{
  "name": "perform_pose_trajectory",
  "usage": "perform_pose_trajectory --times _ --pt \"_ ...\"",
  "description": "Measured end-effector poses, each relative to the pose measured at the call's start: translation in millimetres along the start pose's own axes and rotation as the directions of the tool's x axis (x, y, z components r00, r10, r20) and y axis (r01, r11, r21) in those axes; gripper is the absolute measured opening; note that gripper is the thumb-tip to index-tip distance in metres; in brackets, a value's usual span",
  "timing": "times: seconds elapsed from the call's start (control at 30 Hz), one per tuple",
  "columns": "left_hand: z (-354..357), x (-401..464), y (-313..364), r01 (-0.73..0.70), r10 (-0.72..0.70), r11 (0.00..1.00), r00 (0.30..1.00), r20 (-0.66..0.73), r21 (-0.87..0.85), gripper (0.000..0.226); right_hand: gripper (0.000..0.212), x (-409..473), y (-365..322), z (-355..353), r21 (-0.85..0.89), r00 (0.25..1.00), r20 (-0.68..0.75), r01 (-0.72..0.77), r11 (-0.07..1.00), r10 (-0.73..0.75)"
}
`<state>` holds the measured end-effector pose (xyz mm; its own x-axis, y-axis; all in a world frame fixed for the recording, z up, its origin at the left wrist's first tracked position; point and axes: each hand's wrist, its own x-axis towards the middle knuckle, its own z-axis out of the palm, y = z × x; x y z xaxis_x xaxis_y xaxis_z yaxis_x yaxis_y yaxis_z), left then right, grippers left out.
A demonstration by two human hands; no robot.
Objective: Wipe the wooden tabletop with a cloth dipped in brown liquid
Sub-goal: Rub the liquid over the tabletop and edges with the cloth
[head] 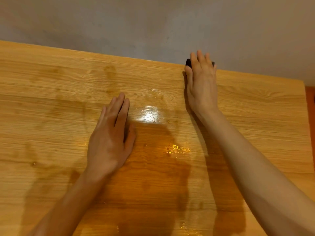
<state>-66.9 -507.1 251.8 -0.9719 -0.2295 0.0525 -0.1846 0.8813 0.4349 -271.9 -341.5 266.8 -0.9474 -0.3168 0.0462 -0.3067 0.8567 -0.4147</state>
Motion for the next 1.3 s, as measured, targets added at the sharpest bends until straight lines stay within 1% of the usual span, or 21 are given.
perform_pose_trajectory --times 0.07,0.13,0.2,0.27,0.3,0.37,0.47,0.53,0.6,0.7,0.77,0.8,0.87,0.93,1.0,1.03,1.1,1.17,1.2,1.23,1.3 --pt "-1.2 0.8 -0.8 0.0 0.0 1.0 1.0 0.003 0.002 0.06 0.046 -14.1 -10.9 5.9 0.019 1.0 -0.022 -0.009 1.0 0.009" --pt "-2.0 1.1 0.0 0.001 -0.001 1.0 1.0 0.005 0.005 0.06 0.046 -64.7 -18.4 7.6 0.021 0.995 0.012 0.098 0.995 -0.098" --pt "-1.9 0.5 1.6 -0.001 0.001 1.0 1.0 0.006 0.016 0.061 0.046 -119.3 -21.7 5.9 0.036 0.969 0.089 0.229 0.973 -0.232" --pt "-1.9 0.7 2.2 -0.011 0.011 1.0 1.0 0.004 0.03 0.06 0.046 -125.7 -17.0 3.2 0.038 0.94 0.145 0.306 0.951 -0.308" --pt "-2.0 1.3 2.0 -0.011 0.011 0.999 1.0 0.006 0.038 0.06 0.046 -108.1 -16.1 2.3 0.031 0.939 0.156 0.305 0.952 -0.306" --pt "-2.5 3.4 1.2 0.0 -0.001 0.999 1.0 0.016 0.045 0.061 0.047 -57.2 -22.1 5.9 -0.019 0.961 0.109 0.258 0.966 -0.254" --pt "-2.8 4.4 1.1 0.015 -0.015 0.999 1.0 0.016 0.04 0.061 0.046 9.8 -33.1 16.6 0.004 0.994 0.035 0.099 0.995 -0.099" --pt "-2.6 3.4 1.2 0.016 -0.016 0.999 1.0 0.019 0.031 0.063 0.046 1.6 -40.8 24.8 -0.006 0.998 -0.006 0.065 0.998 -0.065" --pt "-2.0 1.9 1.6 0.008 -0.008 1.0 1.0 0.016 0.03 0.063 0.046 -44.7 -45.6 24.4 -0.04 0.993 -0.012 0.119 0.992 -0.12" --pt "-0.7 1.2 1.6 -0.005 0.005 0.999 1.0 0.004 0.044 0.062 0.047 -126.8 -49.3 20.6 0.036 0.969 0.08 0.231 0.972 -0.234" --pt "0.0 1.0 1.8 -0.008 0.008 0.999 1.0 -0.004 0.045 0.061 0.048 -128.0 -47.1 16.5 0.042 0.952 0.114 0.282 0.959 -0.285" --pt "0.0 1.3 1.8 -0.005 0.006 0.999 1.0 -0.01 0.045 0.061 0.046 -110.5 -47.3 15.1 -0.004 0.955 0.109 0.277 0.961 -0.275" --pt "0.3 2.5 1.6 -0.002 0.003 0.999 1.0 -0.031 0.038 0.059 0.046 -62.8 -48.4 17.3 -0.068 0.979 0.065 0.199 0.978 -0.195" --pt "0.8 3.4 1.6 0.001 0.001 1.0 0.998 -0.059 0.03 0.058 0.046 -21.5 -47.0 19.1 -0.022 0.997 0.006 0.081 0.996 -0.081" --pt "1.0 2.5 1.9 0.002 0.0 0.999 0.997 -0.073 0.032 0.057 0.046 -21.9 -53.7 26.6 0.009 0.999 -0.047 -0.003 1.0 0.004" --pt "1.1 1.6 2.2 0.002 0.001 0.999 0.997 -0.075 0.034 0.058 0.046 -35.2 -58.9 30.5 -0.008 0.999 -0.052 0.015 1.0 -0.015" --pt "1.2 -0.5 2.9 -0.007 0.01 0.999 0.997 -0.083 0.039 0.058 0.046 -72.5 -64.6 29.7 -0.05 0.986 0.009 0.164 0.985 -0.164" --pt "2.1 -1.7 2.5 -0.018 0.022 0.999 0.995 -0.102 0.043 0.056 0.045 -93.5 -45.2 18.7 -0.087 0.95 0.097 0.306 0.948 -0.297" --pt "2.6 -1.8 2.0 -0.021 0.026 0.999 0.993 -0.115 0.038 0.055 0.045 -92.8 -28.0 9.6 -0.099 0.95 0.101 0.306 0.947 -0.297" --pt "3.4 -1.7 1.4 -0.026 0.03 0.999 0.992 -0.127 0.032 0.054 0.045 -90.1 -8.1 -0.1 -0.109 0.966 0.076 0.255 0.961 -0.248" --pt "5.4 -1.2 0.7 -0.037 0.042 0.999 0.988 -0.146 0.033 0.053 0.046 -86.1 32.2 -19.5 -0.111 0.998 0.001 0.069 0.991 -0.069"
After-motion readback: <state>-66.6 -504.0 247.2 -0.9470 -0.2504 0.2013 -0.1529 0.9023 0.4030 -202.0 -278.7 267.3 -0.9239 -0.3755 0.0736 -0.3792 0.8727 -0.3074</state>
